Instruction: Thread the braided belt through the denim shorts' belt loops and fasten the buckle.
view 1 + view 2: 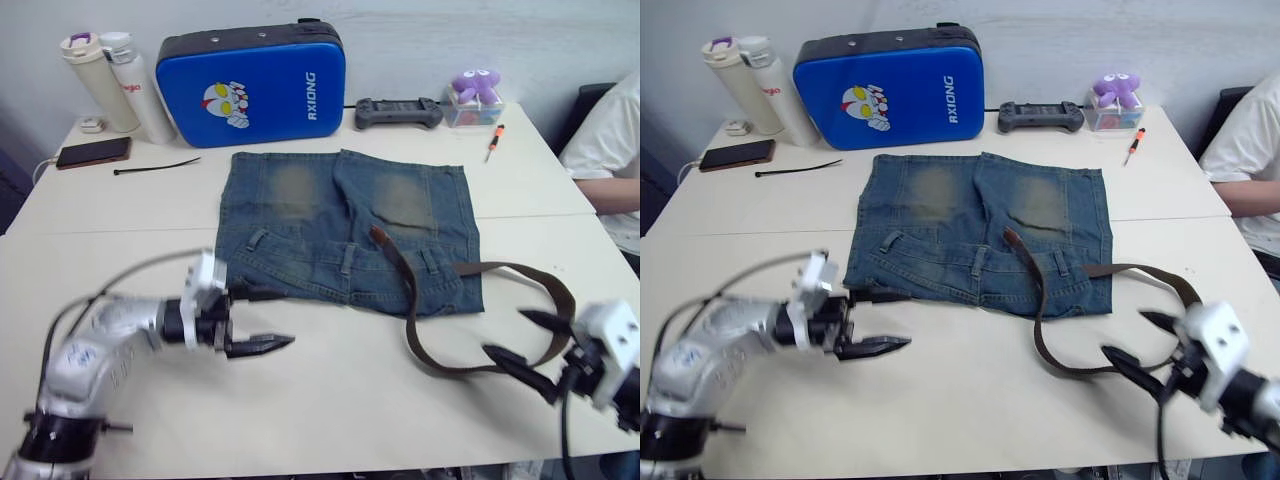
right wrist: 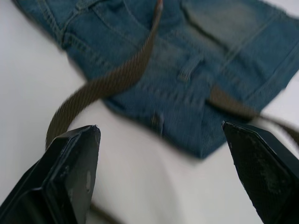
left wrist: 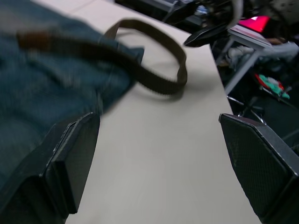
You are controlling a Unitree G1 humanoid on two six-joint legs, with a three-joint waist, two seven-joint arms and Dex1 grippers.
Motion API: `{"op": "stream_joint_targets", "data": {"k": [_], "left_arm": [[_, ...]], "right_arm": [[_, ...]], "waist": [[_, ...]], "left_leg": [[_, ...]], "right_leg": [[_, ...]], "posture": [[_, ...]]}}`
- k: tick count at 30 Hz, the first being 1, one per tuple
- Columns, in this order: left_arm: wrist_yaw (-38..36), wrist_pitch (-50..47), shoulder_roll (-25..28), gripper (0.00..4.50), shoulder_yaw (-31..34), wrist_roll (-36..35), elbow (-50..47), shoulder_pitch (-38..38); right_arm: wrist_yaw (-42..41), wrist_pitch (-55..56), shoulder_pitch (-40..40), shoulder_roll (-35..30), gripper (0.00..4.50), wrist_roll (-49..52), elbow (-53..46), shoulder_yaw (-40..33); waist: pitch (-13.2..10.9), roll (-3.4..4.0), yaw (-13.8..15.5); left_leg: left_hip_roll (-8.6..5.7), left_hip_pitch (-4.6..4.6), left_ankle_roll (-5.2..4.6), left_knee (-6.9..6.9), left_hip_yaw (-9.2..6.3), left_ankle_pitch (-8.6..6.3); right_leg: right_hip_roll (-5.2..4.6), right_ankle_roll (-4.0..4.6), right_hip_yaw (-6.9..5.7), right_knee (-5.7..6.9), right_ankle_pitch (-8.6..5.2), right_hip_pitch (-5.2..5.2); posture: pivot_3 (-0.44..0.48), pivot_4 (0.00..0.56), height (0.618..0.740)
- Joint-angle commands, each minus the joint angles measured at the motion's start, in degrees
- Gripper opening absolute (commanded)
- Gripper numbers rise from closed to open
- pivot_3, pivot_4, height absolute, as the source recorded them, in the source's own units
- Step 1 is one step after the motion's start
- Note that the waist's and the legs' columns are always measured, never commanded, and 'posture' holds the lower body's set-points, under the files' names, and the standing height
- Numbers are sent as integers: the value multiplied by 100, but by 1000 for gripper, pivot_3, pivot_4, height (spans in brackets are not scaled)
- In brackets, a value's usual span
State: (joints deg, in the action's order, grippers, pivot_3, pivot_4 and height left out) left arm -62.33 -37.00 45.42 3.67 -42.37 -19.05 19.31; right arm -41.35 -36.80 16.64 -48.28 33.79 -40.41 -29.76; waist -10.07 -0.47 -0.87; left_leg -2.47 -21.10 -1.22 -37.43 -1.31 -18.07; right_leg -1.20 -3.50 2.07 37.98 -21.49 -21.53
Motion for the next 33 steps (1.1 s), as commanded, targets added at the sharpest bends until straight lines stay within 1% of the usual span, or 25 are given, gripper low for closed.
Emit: {"op": "stream_joint_targets", "data": {"k": [1, 3, 5, 8, 11, 14, 15, 17, 18, 19, 20, 21, 24, 25, 28, 29, 31, 33], "left_arm": [[-215, -54, 221, 4500, 131, 8, 282, 320], [-218, -86, 337, 4500, 189, 22, 306, 406], [-159, -116, 378, 4500, 241, 10, 273, 385], [33, -105, 435, 4500, 394, 81, 86, 47], [247, -238, 437, 4500, 572, -33, -209, -248], [380, -285, 461, 4500, 694, -35, -433, -494], [432, -306, 462, 4500, 736, -36, -478, -546], [521, -347, 457, 4500, 800, -41, -545, -616], [555, -373, 455, 4500, 815, -53, -565, -630], [585, -403, 451, 4500, 829, -76, -589, -639], [660, -458, 412, 4500, 854, -129, -612, -620], [852, -610, 311, 4500, 886, -246, -642, -573], [1077, -1016, 96, 4500, 954, -833, -821, -522], [1258, -1154, -48, 4500, 981, -1045, -781, -416], [2190, -1630, -740, 4500, 1042, -1778, -408, 172], [2396, -1752, -909, 4500, 1055, -1962, -327, 318], [2893, -1963, -1285, 4500, 1082, -2346, -130, 599], [3320, -1954, -1721, 4500, 1083, -2595, 3, 774]], "right_arm": [[802, -1253, -885, -112, 4480, 546, -282, 584], [1304, -1887, -1736, 50, 4480, 607, -152, 1155], [1682, -2309, -2380, 255, 4480, 595, 34, 1517], [2089, -2733, -3370, 695, 4480, 357, 637, 2162], [2237, -2904, -3818, 934, 4480, 179, 1060, 2554], [2327, -3010, -4030, 1132, 4480, 33, 1412, 2799], [2378, -3044, -4064, 1210, 4248, -27, 1521, 2861], [2386, -3036, -4097, 1265, 3606, -167, 1657, 3037], [2409, -3001, -4121, 1302, 3137, -242, 1708, 3083], [2444, -2937, -4152, 1390, 2779, -283, 1748, 3050], [2443, -2908, -4210, 1470, 2212, -257, 1766, 2958], [2380, -2820, -4256, 1468, 1799, -253, 1746, 2880], [2127, -2588, -4302, 1345, 372, -187, 1629, 2602], [1978, -2421, -4298, 1269, 104, -156, 1571, 2476], [1263, -2154, -4231, 990, 104, 303, 1260, 2020], [1106, -2136, -4206, 931, 104, 433, 1194, 1926], [910, -2391, -4183, 877, 104, 940, 1052, 1605], [807, -2682, -4176, 838, 104, 1511, 883, 1289]], "waist": [[-2, -4, -31], [-7, -10, -49], [-11, -18, -73], [-11, -19, -82], [-12, -20, -61], [-11, -19, -19], [-12, -19, -20], [-12, -19, -24], [-12, -19, -25], [-12, -19, -29], [-11, -19, -41], [-11, -19, -54], [-11, -19, -61], [-11, -19, -60], [-12, -20, 2], [-12, -20, 23], [-10, -22, 46], [-10, -23, 46]], "left_leg": [[0, -2, 26, 4, 0, 15], [1, -11, 35, 9, -6, 21], [3, -15, 35, 7, -8, 21], [1, -21, 30, 3, -7, 20], [2, -23, 29, 7, -7, 20], [2, -41, 29, 6, -18, 20], [1, -45, 28, 6, -18, 20], [1, -49, 24, 3, -18, 18], [0, -50, 24, 2, -17, 18], [1, -50, 24, 2, -17, 18], [1, -50, 25, 1, -17, 18], [0, -49, 26, 0, -17, 19], [0, -49, 26, 0, -17, 19], [0, -50, 26, 0, -17, 19], [-1, -55, 25, -6, -19, 19], [0, -57, 23, -14, -19, 19], [0, -58, 21, -25, -21, 17], [0, -58, 21, -32, -21, 16]], "right_leg": [[0, 0, -1, -2, 0, -2], [1, 1, -7, -4, 0, -10], [1, 1, -8, -8, 0, -11], [-2, 0, -5, -12, 0, -13], [-2, 0, -6, -14, 0, -18], [-2, 0, -12, -11, 0, -27], [-2, 0, -12, -7, 0, -29], [-2, 0, -12, -5, 0, -30], [-2, 0, -12, -5, 0, -31], [-2, 0, -12, -5, 0, -33], [-2, 0, -12, -6, 0, -34], [-2, 0, -12, -7, 0, -34], [-2, 0, -11, -2, 0, -36], [-2, 0, -12, 0, 0, -36], [-2, -1, -19, 3, 0, -35], [-2, -1, -20, 3, 1, -35], [0, -2, -23, 3, 1, -31], [0, -3, -21, 4, 1, -30]], "posture": [[0, 150, 740], [0, 150, 740], [0, 150, 740], [0, 150, 740], [0, 150, 740], [0, 150, 740], [0, 150, 740], [0, 150, 740], [0, 150, 740], [0, 150, 740], [0, 150, 740], [0, 150, 740], [0, 150, 740], [0, 150, 740], [0, 150, 740], [0, 150, 740], [0, 150, 740], [0, 150, 740]]}}
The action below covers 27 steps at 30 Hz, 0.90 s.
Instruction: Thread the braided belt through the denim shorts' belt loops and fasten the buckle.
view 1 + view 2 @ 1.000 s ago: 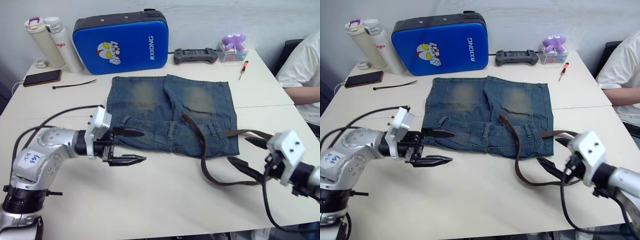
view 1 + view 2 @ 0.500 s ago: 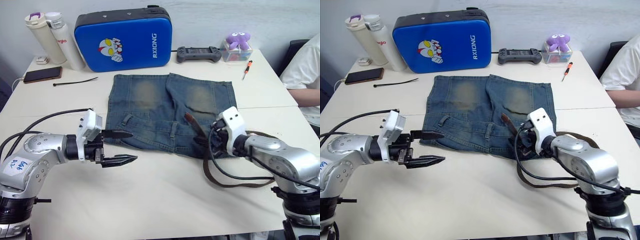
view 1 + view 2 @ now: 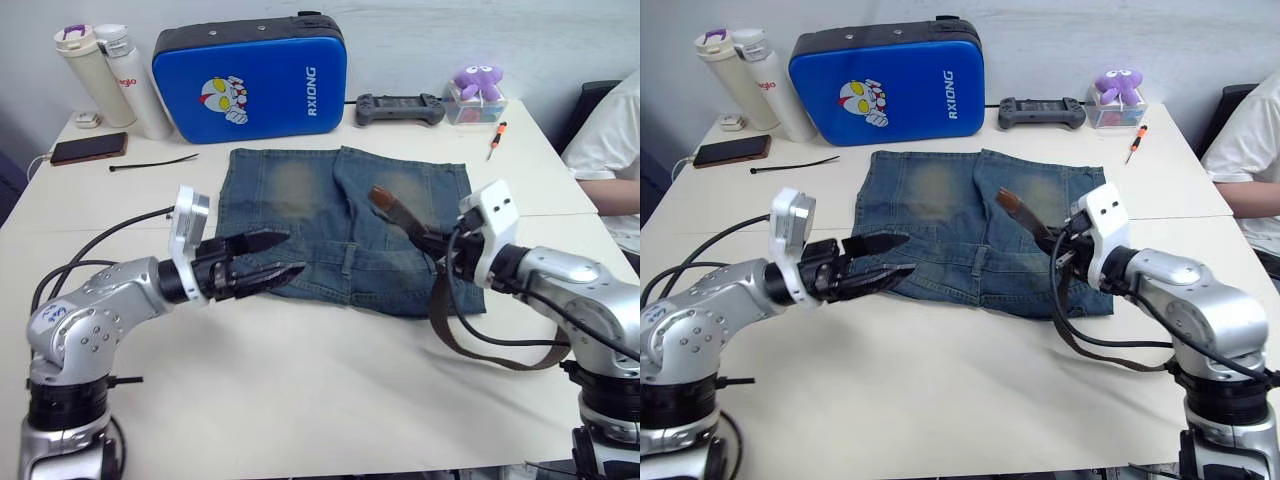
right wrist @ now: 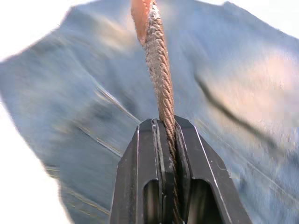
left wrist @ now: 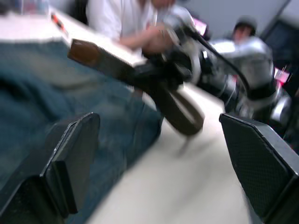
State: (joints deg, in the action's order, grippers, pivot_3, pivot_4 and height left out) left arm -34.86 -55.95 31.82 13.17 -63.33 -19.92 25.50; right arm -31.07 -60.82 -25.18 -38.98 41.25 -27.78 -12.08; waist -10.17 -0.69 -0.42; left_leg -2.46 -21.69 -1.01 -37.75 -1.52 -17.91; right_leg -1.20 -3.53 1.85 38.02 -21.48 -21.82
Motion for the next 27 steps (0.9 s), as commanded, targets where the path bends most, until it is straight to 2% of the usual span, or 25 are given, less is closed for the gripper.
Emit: {"op": "stream_joint_targets", "data": {"k": [1, 3, 6, 11, 15, 20, 23, 27], "left_arm": [[810, -72, -588, 4500, 153, -706, 161, 201], [1002, -152, -846, 4500, 75, -941, 215, 202], [883, -79, -1033, 4500, -448, -478, 276, 204], [779, 98, -1311, 4500, -694, -261, 510, 448], [787, 210, -1623, 4500, -706, -276, 769, 755], [532, 151, -1574, 4500, -890, -143, 742, 702], [367, 193, -1602, 3690, -987, -49, 801, 662], [397, 281, -1802, 2006, -981, 12, 930, 779]], "right_arm": [[-187, -439, -2, -71, 104, 1078, -431, -626], [-50, -725, -17, -12, 104, 1736, -490, -881], [265, -990, 39, -17, 104, 2764, -589, -1132], [912, -870, 175, -154, 104, 3811, -676, -1120], [1316, -704, 329, -338, 104, 4248, -736, -973], [1678, -463, 457, -563, 104, 4540, -705, -854], [1854, -286, 533, -621, 0, 4723, -673, -793], [1912, -141, 612, -752, 0, 4856, -657, -673]], "waist": [[0, 0, 2], [0, -1, 8], [-1, -2, 20], [-2, -3, 34], [-2, -4, 35], [-2, -4, 19], [-2, -4, 33], [-3, -5, 37]], "left_leg": [[0, 0, 0, -2, 0, 0], [0, 0, 0, -7, 0, 0], [1, -2, 0, -12, 0, 0], [0, -1, -3, -26, 0, -2], [0, -2, -4, -29, 0, -2], [1, -2, -5, -29, 0, -3], [1, -2, -5, -29, 0, -3], [1, -3, -6, -31, 0, -3]], "right_leg": [[0, 0, 0, 0, 0, 0], [0, -1, 0, 4, 0, 1], [1, -1, 0, 2, 0, 1], [0, -2, -1, -4, 1, 10], [1, -4, -2, -6, 2, 13], [2, -6, -1, -7, 3, 15], [2, -6, -1, -8, 3, 16], [2, -9, -1, -11, 4, 16]], "posture": [[0, 150, 740], [0, 150, 740], [0, 150, 740], [0, 150, 740], [0, 150, 740], [0, 150, 740], [0, 150, 740], [0, 150, 740]]}}
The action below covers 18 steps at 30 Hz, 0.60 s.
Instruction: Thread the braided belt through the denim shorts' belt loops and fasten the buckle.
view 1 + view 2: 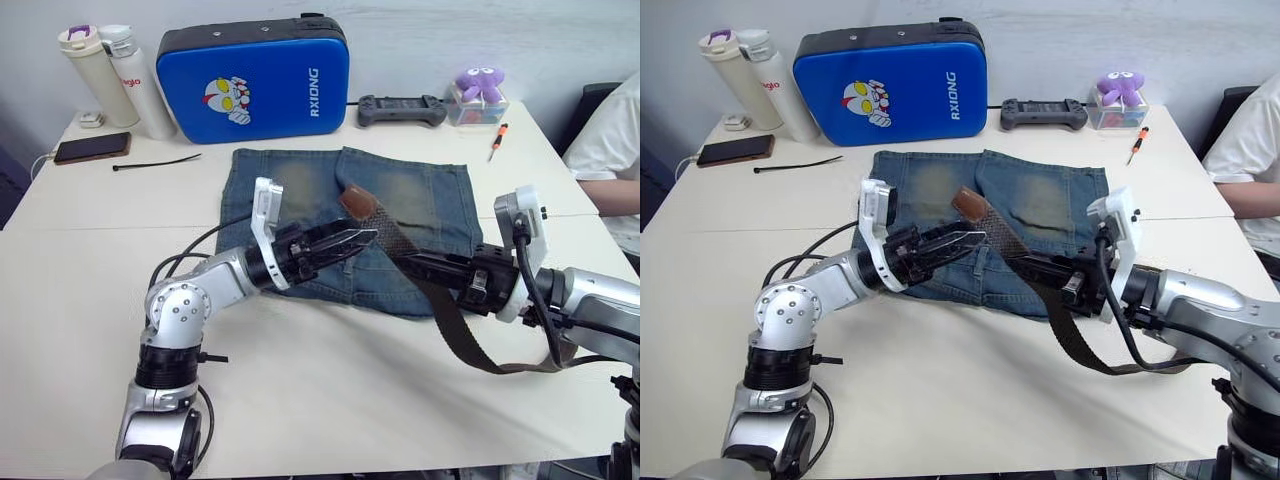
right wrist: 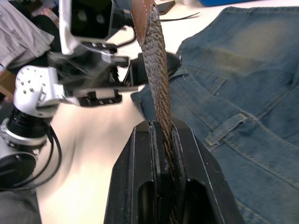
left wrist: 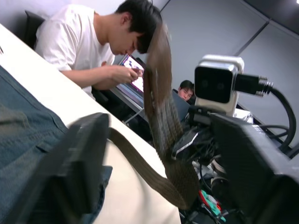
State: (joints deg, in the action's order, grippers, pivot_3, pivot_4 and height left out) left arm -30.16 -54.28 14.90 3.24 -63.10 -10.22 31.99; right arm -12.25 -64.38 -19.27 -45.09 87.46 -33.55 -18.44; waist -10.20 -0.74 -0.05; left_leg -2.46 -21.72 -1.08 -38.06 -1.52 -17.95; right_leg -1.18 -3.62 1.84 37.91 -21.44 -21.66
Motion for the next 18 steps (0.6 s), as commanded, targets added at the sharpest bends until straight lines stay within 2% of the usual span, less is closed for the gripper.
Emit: {"op": "stream_joint_targets", "data": {"k": [1, 4, 5, 10, 14, 18], "left_arm": [[-70, 114, -158, 1594, 23, -22, -33, 141], [-90, 131, -265, 223, 24, 18, 24, 188], [-112, 142, -288, 101, 18, 41, 53, 210], [-230, 182, -351, 101, -15, 146, 176, 273], [-347, 289, -443, 0, -122, 402, 410, 422], [-425, 414, -678, 0, -240, 616, 746, 690]], "right_arm": [[34, 239, 58, -175, 0, 253, -93, -8], [84, 308, 176, -282, 0, 286, -115, 77], [91, 330, 197, -319, 0, 292, -112, 102], [259, 474, 304, -503, 0, 183, -112, 139], [305, 686, 445, -560, 1718, 360, 87, -116], [413, 939, 584, -815, 3540, 658, 402, -926]], "waist": [[0, 0, 1], [0, -1, 5], [0, -1, 6], [-1, -1, 0], [-2, -3, 9], [-3, -5, 62]], "left_leg": [[0, -1, 0, 0, 0, 0], [0, -2, -2, 0, 0, -1], [0, -2, -2, 0, 0, -1], [0, -2, -2, 0, 0, -1], [0, -3, -2, -1, 0, -1], [-1, -11, -7, -7, 0, 0]], "right_leg": [[0, 0, 0, -1, 0, 0], [0, -1, 0, -5, 1, 1], [0, -3, 0, -6, 1, 1], [0, -4, 0, -6, 2, 2], [0, -5, 0, -8, 2, 3], [0, -13, -1, -14, 7, 3]], "posture": [[0, 150, 740], [0, 150, 740], [0, 150, 740], [0, 150, 740], [0, 150, 740], [0, 150, 740]]}}
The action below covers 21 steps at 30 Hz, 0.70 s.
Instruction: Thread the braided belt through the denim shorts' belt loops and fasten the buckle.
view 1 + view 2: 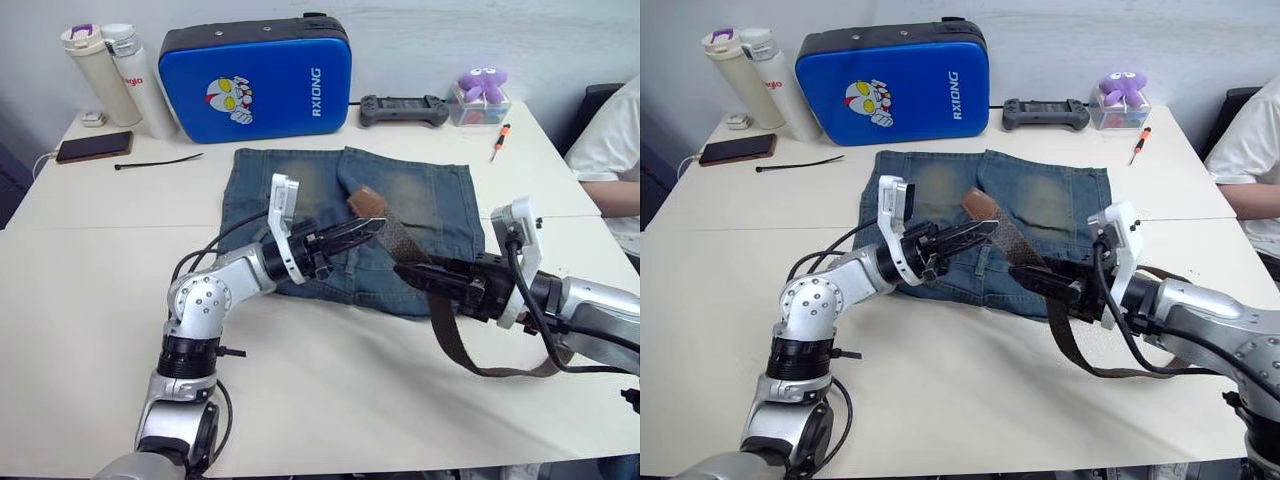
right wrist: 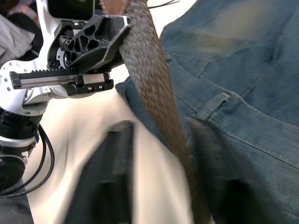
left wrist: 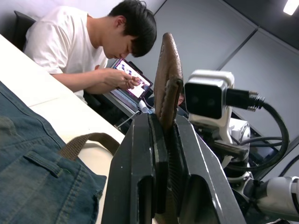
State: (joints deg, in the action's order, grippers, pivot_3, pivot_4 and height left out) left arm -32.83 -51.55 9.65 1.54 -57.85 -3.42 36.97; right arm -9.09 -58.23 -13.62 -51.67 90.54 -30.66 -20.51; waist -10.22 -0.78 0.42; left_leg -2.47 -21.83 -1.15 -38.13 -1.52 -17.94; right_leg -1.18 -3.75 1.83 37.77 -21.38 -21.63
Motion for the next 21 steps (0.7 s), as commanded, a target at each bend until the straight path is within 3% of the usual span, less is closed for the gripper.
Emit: {"op": "stream_joint_targets", "data": {"k": [1, 2, 6, 10, 13, 17, 21], "left_arm": [[-184, 161, -210, 0, -88, 129, 137, 266], [-193, 182, -270, 0, -92, 168, 221, 342], [84, 262, -605, 0, 5, 327, 675, 699], [1219, 321, -1324, 0, 474, 346, 1552, 1398], [1675, 62, -1752, 0, 1010, -190, 2086, 1899], [1875, -307, -1831, 0, 1294, -399, 2316, 2172], [2039, -839, -1880, 0, 1512, -900, 2210, 2306]], "right_arm": [[150, 387, 91, -204, 4015, 386, 176, -941], [207, 438, 179, -241, 4482, 419, 231, -1152], [563, 712, 457, -247, 4482, 495, 243, -1803], [994, 1218, 829, 38, 4482, 1801, -523, -1814], [1243, 1595, 1291, 509, 4482, 2075, -1399, -1107], [1486, 2046, 1663, 1106, 4482, 2022, -2017, -129], [1705, 2300, 1826, 1853, 4482, 618, -1686, 824]], "waist": [[-1, -2, 41], [-2, -4, 60], [-3, -5, 101], [-6, -10, 111], [-14, -29, 107], [-15, -31, 66], [-15, -40, 80]], "left_leg": [[0, -5, -2, -2, -1, 0], [0, -6, -5, -3, -1, -2], [0, -15, -7, -4, -2, -2], [0, -25, -13, -12, -3, 0], [2, -34, -14, -13, -11, -1], [3, -41, -13, -11, -6, -1], [3, -35, -12, -17, -6, 0]], "right_leg": [[0, -1, -1, -2, 1, 0], [0, -3, -2, -3, 2, 0], [0, -7, -4, -4, 4, -1], [0, -16, -6, -3, 9, -3], [4, -17, -14, -8, 10, -3], [7, -25, -7, -9, 13, -9], [6, -29, -5, -6, 16, -9]], "posture": [[0, 150, 740], [0, 150, 740], [0, 150, 740], [0, 150, 740], [0, 150, 740], [0, 150, 740], [0, 150, 740]]}}
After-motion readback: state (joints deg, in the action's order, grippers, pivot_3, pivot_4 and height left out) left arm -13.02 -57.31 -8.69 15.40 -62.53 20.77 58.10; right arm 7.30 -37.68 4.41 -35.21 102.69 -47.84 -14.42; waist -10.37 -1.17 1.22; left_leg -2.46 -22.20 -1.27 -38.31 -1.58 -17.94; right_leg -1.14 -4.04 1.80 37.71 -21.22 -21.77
